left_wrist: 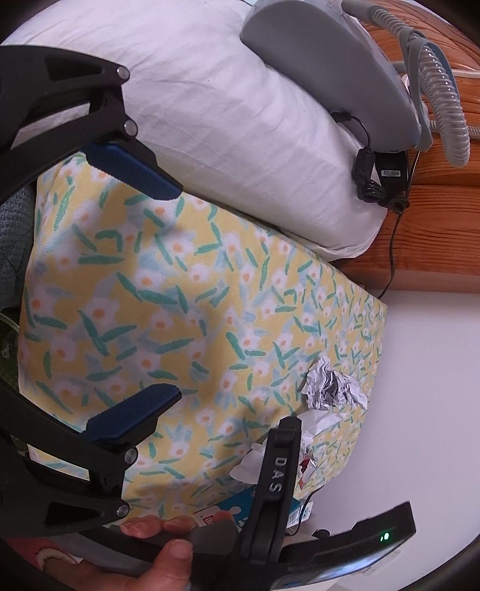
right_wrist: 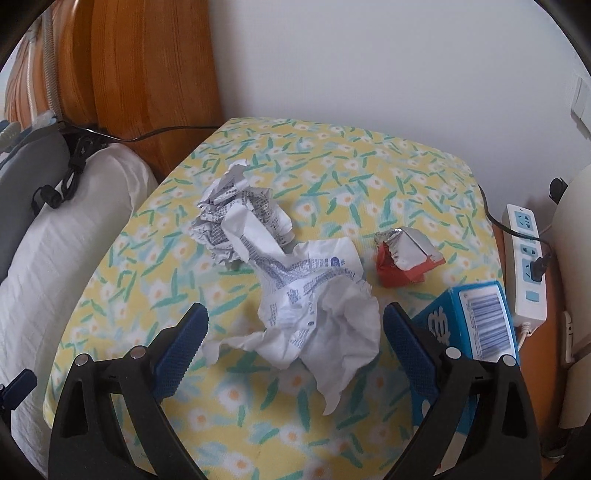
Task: Collect trash
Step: 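Reach both open tools toward the crumpled papers on the table, then grasp the crumpled white paper with the right tool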
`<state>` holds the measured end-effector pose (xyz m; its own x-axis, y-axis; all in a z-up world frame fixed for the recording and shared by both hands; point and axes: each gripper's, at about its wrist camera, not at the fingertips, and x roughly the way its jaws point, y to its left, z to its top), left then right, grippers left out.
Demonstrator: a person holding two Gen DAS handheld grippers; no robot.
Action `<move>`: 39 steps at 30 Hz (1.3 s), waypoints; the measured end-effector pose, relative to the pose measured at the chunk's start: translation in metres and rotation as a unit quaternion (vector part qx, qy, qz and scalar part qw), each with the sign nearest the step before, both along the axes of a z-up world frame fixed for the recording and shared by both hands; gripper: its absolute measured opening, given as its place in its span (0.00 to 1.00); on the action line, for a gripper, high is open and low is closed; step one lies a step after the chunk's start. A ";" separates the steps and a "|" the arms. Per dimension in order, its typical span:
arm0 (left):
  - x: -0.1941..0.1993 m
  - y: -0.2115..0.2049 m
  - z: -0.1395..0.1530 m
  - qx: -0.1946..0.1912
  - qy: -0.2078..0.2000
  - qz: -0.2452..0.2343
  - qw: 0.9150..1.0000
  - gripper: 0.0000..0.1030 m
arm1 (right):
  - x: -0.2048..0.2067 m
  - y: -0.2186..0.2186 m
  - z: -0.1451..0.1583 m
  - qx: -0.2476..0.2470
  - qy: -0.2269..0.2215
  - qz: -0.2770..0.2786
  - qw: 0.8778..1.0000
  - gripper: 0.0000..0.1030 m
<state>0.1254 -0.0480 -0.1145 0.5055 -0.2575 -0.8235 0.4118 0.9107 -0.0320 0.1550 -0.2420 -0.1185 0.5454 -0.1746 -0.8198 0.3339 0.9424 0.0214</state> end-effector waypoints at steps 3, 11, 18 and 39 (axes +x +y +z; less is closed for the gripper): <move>0.000 0.001 0.000 -0.002 0.001 0.000 1.000 0.92 | -0.004 0.006 0.001 -0.001 -0.004 0.011 1.000 0.92; -0.003 0.006 0.003 -0.012 -0.002 0.001 1.000 0.92 | -0.030 0.011 0.017 0.021 -0.051 0.036 0.998 0.92; -0.003 0.012 0.002 -0.033 0.008 0.002 0.999 0.92 | -0.040 0.011 0.018 0.039 -0.040 0.009 0.998 0.92; 0.014 0.045 -0.005 -0.070 0.027 0.005 0.997 0.92 | 0.018 0.009 -0.026 -0.048 0.016 -0.137 0.989 0.92</move>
